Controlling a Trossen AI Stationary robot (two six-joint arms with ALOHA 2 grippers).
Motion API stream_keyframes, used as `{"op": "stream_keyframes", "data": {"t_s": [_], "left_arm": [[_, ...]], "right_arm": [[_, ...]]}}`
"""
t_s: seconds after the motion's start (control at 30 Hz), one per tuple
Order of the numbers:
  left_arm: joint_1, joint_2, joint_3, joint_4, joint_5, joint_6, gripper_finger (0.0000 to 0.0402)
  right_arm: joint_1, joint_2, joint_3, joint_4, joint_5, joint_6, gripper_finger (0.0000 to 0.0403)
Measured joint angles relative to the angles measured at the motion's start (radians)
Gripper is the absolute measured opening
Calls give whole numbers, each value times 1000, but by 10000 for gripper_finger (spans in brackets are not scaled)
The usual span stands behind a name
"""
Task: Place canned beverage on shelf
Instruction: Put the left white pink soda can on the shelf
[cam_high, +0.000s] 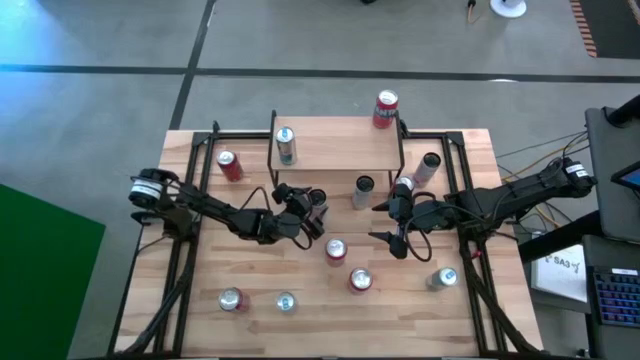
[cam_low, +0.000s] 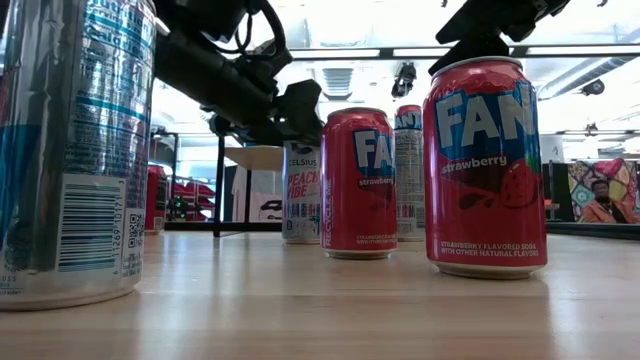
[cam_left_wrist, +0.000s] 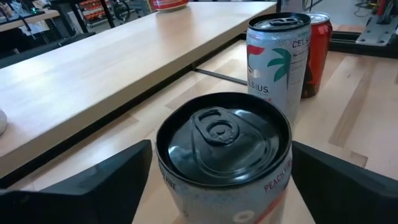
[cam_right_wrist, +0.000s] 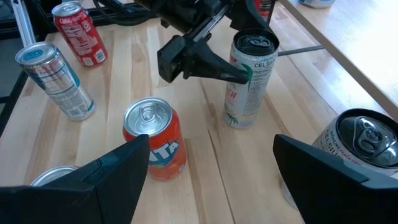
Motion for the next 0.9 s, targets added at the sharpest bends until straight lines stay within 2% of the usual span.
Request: {"op": "stream_keyframes", "data": {"t_s": [0.37, 0.67, 0.9], "left_arm": [[1, 0, 0, 0, 2, 0, 262], [-5, -12, 0, -8, 3, 1, 260], [-31, -73, 0, -7, 4, 17, 260]], "right_arm": [[0, 0, 0, 0, 0, 0, 329], [0, 0, 0, 0, 0, -7, 329], [0, 0, 0, 0, 0, -7, 329]]}}
